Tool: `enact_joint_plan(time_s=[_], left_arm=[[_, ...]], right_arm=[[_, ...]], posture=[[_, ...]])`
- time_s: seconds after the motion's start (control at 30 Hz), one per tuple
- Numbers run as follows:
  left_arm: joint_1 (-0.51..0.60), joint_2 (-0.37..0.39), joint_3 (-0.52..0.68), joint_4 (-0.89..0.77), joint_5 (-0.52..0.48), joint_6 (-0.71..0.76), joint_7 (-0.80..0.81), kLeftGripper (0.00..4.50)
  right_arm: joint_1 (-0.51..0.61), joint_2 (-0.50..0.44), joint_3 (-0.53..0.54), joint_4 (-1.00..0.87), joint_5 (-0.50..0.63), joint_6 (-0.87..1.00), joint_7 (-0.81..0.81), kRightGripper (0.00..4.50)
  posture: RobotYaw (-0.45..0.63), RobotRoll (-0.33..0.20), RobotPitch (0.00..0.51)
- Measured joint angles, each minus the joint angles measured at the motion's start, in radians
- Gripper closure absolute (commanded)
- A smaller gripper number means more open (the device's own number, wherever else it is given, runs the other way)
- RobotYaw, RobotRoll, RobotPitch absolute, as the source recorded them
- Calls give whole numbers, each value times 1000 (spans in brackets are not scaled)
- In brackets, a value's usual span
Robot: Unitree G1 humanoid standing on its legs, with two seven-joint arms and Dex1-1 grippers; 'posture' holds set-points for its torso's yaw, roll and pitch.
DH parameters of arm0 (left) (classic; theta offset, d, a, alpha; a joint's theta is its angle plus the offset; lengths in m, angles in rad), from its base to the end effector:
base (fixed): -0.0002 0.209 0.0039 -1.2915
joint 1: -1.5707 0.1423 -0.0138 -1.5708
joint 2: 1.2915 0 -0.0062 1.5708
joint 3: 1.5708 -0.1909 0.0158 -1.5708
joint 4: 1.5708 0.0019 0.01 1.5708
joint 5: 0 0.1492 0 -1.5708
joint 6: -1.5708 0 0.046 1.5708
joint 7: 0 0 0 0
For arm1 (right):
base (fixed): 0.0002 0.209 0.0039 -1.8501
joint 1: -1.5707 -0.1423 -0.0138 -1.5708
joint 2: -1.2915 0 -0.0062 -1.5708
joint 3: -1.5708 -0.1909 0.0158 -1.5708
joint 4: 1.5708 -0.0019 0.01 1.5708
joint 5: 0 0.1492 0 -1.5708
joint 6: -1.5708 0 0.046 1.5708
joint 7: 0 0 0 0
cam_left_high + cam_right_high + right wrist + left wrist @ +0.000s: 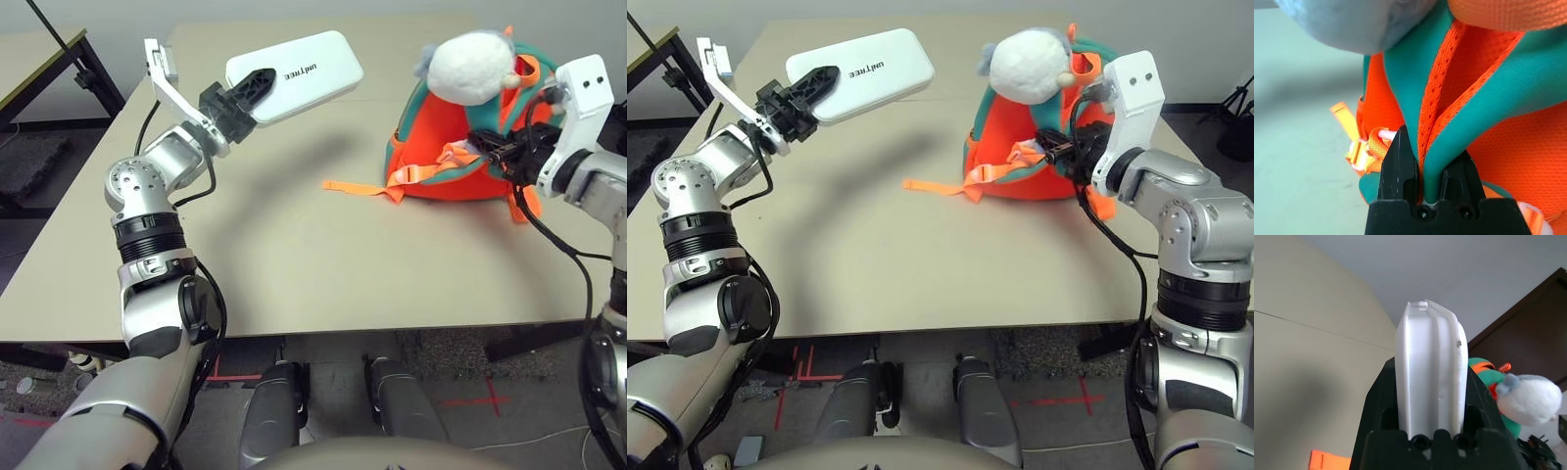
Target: Put the pencil case into the backpack and zip it.
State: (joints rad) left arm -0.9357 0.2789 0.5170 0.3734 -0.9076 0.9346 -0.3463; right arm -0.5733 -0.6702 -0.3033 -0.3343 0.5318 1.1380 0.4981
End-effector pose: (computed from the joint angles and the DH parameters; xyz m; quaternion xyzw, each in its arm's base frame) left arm 0.3399 0.2133 0.2190 -0.4039 0.0072 -0.3318 0.8525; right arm 0.2492 -0.2516 0.2448 -0.0473 0.0788 0.2302 0.9688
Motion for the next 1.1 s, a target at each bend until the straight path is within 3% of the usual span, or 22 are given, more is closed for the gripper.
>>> enact_joint_plan(time_s=[0.3,0.6,0.8,1.1], left_arm=[[-14,-1,-30,42,3,-14,-25,3246],[-39,8,-64,48,6,-22,-70,3246],[-58,71,-162,50,45,-18,-202,3246],[-183,137,-316,134,160,-102,-487,3246]], right_arm=[[24,-35,-28,-79,78,83,-5,4257],[228,-27,-1,-91,38,-56,0,4257],[268,-13,27,-48,5,-159,-3,4257],[274,-2,60,-7,-8,-214,-3,4257]], posture=[[-254,0,84],[-246,0,85],[-241,0,84],[-248,0,85]])
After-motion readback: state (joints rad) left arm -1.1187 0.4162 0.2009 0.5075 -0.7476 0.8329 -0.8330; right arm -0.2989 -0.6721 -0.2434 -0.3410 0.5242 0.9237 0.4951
